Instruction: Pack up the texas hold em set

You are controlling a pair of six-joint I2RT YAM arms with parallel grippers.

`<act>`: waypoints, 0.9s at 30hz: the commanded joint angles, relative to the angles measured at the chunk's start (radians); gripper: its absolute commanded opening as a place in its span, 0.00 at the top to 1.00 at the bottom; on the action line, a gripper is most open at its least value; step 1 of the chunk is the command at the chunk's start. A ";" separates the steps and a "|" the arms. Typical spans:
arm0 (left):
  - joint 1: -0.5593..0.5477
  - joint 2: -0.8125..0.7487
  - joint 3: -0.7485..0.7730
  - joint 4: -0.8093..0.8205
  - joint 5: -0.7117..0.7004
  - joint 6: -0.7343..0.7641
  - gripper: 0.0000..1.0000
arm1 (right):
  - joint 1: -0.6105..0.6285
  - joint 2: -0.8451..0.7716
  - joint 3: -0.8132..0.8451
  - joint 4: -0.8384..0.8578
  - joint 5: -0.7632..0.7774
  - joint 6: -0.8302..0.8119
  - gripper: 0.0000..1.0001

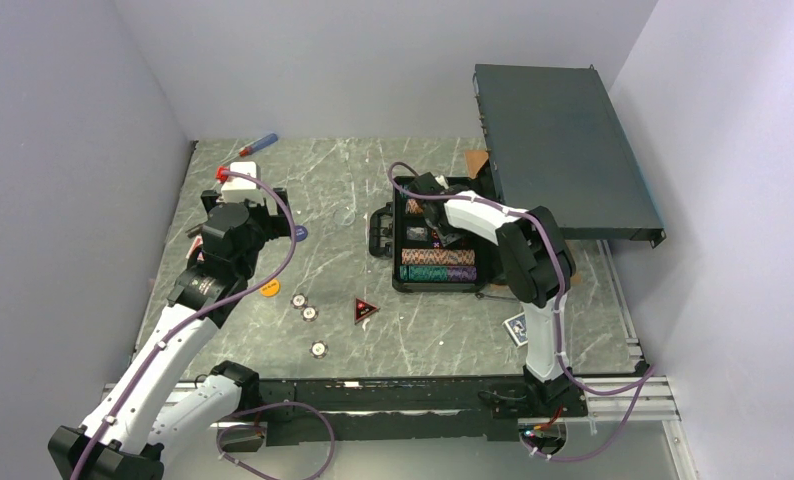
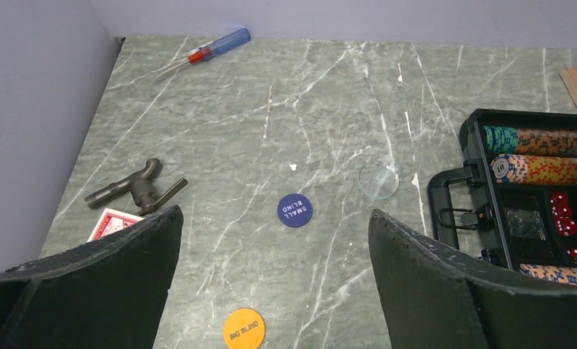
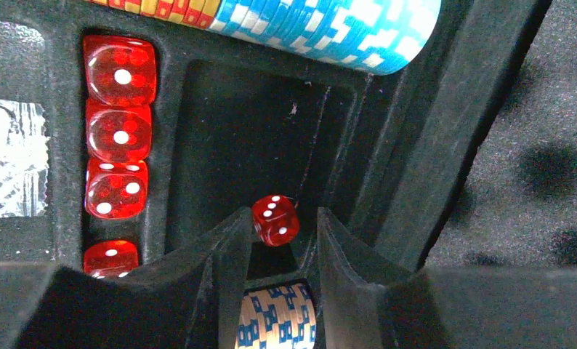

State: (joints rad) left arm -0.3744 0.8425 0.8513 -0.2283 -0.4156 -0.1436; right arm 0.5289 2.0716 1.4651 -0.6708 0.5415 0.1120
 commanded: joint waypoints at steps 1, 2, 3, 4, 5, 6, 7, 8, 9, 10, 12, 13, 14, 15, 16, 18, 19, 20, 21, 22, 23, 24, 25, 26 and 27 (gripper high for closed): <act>0.000 -0.003 0.026 0.028 0.001 -0.008 0.01 | -0.025 0.027 -0.034 0.093 -0.129 0.012 0.63; 0.001 -0.005 0.026 0.029 0.000 -0.009 0.01 | -0.026 0.025 -0.039 0.096 -0.140 0.013 0.69; 0.000 -0.005 0.026 0.029 0.001 -0.009 0.01 | -0.026 0.024 -0.043 0.099 -0.144 0.020 0.72; 0.000 -0.005 0.026 0.030 0.002 -0.009 0.01 | -0.027 0.022 -0.049 0.103 -0.144 0.025 0.73; 0.000 -0.005 0.025 0.029 0.002 -0.008 0.01 | -0.026 0.022 -0.055 0.110 -0.144 0.027 0.72; 0.001 -0.005 0.026 0.028 0.002 -0.009 0.01 | -0.029 0.025 -0.059 0.116 -0.148 0.026 0.71; 0.000 -0.006 0.026 0.029 0.003 -0.009 0.01 | -0.031 0.031 -0.058 0.115 -0.153 0.026 0.70; 0.000 -0.006 0.025 0.030 0.002 -0.008 0.01 | -0.032 0.037 -0.056 0.112 -0.152 0.027 0.70; 0.000 -0.006 0.026 0.029 0.002 -0.008 0.01 | -0.033 0.041 -0.052 0.106 -0.148 0.030 0.69; 0.000 -0.006 0.025 0.029 0.001 -0.008 0.01 | -0.032 0.046 -0.048 0.103 -0.148 0.030 0.67; 0.000 -0.008 0.026 0.028 0.000 -0.009 0.01 | -0.032 0.050 -0.045 0.105 -0.171 0.024 0.57; 0.000 -0.008 0.026 0.029 0.002 -0.010 0.01 | -0.032 0.051 -0.042 0.107 -0.183 0.020 0.57; 0.000 -0.008 0.027 0.026 0.002 -0.010 0.01 | -0.031 0.054 -0.040 0.110 -0.195 0.020 0.57; 0.000 -0.009 0.026 0.027 0.003 -0.010 0.01 | -0.031 0.058 -0.040 0.112 -0.199 0.022 0.57; 0.000 -0.010 0.027 0.026 0.001 -0.009 0.01 | -0.031 0.067 -0.038 0.110 -0.187 0.027 0.59; 0.000 -0.012 0.026 0.026 -0.002 -0.007 0.01 | -0.032 0.089 -0.024 0.086 -0.151 0.043 0.68; 0.000 -0.012 0.026 0.025 -0.003 -0.008 0.01 | -0.031 0.097 -0.019 0.076 -0.133 0.048 0.72; 0.000 -0.014 0.026 0.025 -0.002 -0.007 0.01 | -0.030 0.101 -0.018 0.066 -0.117 0.053 0.75; 0.000 -0.014 0.026 0.026 -0.003 -0.008 0.01 | -0.028 0.101 -0.020 0.060 -0.102 0.059 0.77; 0.001 -0.014 0.026 0.025 -0.002 -0.009 0.01 | -0.026 0.099 -0.026 0.059 -0.093 0.063 0.78; 0.000 -0.015 0.026 0.023 0.000 -0.010 0.01 | -0.023 0.093 -0.033 0.062 -0.090 0.063 0.80; 0.000 -0.016 0.026 0.024 0.002 -0.011 0.01 | -0.018 0.088 -0.037 0.068 -0.085 0.062 0.84; 0.000 -0.016 0.026 0.024 0.002 -0.011 0.01 | -0.007 0.083 -0.041 0.081 -0.083 0.052 0.87; 0.000 -0.015 0.027 0.024 0.004 -0.012 0.01 | 0.004 0.076 -0.044 0.091 -0.090 0.045 0.88; 0.001 -0.016 0.027 0.024 0.006 -0.012 0.01 | 0.019 0.068 -0.045 0.112 -0.102 0.029 0.88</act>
State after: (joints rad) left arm -0.3744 0.8413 0.8513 -0.2287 -0.4156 -0.1436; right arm 0.5255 2.0754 1.4666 -0.6590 0.5690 0.1154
